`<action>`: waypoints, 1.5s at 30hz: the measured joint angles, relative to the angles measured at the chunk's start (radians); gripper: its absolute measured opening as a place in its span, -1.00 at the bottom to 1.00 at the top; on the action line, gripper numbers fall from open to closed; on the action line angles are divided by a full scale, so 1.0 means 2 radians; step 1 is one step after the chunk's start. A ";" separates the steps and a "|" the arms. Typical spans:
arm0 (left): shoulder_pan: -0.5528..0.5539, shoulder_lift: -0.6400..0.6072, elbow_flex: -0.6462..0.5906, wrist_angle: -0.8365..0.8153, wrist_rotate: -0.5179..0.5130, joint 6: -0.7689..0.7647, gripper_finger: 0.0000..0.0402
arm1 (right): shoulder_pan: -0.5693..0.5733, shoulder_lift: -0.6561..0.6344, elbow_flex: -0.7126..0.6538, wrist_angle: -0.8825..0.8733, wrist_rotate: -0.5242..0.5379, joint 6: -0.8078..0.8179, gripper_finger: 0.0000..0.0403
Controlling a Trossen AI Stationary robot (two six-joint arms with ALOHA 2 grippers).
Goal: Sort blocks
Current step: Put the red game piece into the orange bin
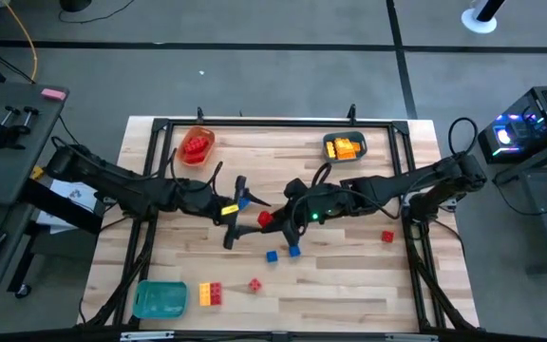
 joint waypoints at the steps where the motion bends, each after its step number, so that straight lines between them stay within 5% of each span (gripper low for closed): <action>1: -0.005 0.000 0.000 0.000 -0.005 0.015 0.43 | -0.001 0.000 0.000 -0.001 -0.003 0.004 -1.00; 10: -0.040 0.000 0.000 0.000 -0.037 0.221 0.43 | -0.024 0.000 0.000 -0.003 -0.101 0.040 -1.00; 17: -0.044 0.000 0.000 0.035 -0.028 0.297 0.43 | -0.033 0.005 0.000 -0.015 -0.129 0.068 -1.00; 34: -0.037 0.057 0.000 0.088 0.001 0.271 0.43 | -0.034 0.025 -0.001 -0.006 -0.183 0.068 -1.00; 45: -0.036 0.045 0.000 0.082 -0.017 0.144 0.43 | -0.022 0.025 0.001 0.015 -0.182 0.057 -1.00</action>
